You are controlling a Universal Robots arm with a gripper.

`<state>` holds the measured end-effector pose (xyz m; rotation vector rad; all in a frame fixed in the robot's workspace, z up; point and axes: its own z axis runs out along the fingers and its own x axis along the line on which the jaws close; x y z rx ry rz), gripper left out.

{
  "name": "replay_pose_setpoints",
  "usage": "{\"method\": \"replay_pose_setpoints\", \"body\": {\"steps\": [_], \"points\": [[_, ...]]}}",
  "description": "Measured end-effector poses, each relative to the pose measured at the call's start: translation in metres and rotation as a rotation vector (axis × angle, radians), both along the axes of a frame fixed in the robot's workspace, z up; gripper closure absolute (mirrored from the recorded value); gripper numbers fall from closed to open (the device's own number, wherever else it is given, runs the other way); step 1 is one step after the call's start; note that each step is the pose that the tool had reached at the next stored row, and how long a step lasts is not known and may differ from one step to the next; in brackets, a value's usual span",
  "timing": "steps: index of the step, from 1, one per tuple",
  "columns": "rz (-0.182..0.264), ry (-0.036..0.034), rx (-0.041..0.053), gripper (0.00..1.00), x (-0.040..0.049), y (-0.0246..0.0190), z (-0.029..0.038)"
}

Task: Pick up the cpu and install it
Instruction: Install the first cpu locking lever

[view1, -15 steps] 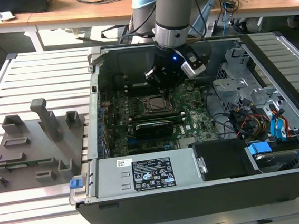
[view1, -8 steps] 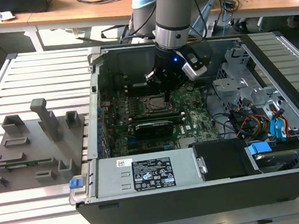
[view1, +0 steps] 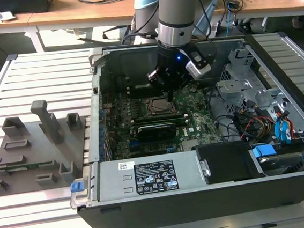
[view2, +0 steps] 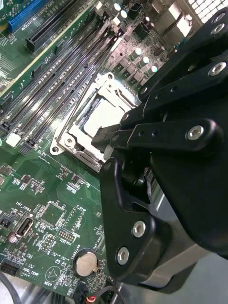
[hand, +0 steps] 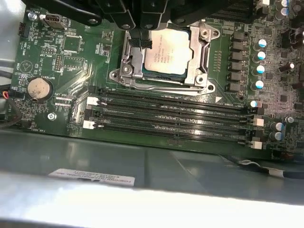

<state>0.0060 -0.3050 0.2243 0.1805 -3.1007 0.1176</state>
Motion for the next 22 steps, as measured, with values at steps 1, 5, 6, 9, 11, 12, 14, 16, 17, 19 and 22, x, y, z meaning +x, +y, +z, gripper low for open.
{"method": "replay_pose_setpoints", "body": {"steps": [1,5,6,9,11,12,14,16,17,19,22], "points": [[0.000,0.0000,-0.0001,0.89,0.0000,0.0000,0.0013],[0.000,-0.0062,0.0000,0.89,-0.0041,-0.0002,0.0064],[0.000,-0.0084,0.0000,0.89,-0.0055,-0.0002,0.0075],[0.000,-0.0160,0.0000,0.89,-0.0089,-0.0002,0.0119],[0.000,-0.0211,0.0000,0.89,-0.0110,-0.0002,0.0149],[0.000,-0.0246,0.0000,0.89,-0.0127,-0.0002,0.0168],[0.000,-0.0291,-0.0001,0.89,-0.0154,-0.0003,0.0183],[0.000,-0.0325,-0.0001,0.89,-0.0179,-0.0003,0.0191],[0.000,-0.0353,0.0000,0.89,-0.0201,-0.0004,0.0199],[0.000,-0.0394,-0.0001,0.89,-0.0218,-0.0004,0.0235],[0.000,-0.0406,0.0000,0.89,-0.0219,-0.0004,0.0304]]}}
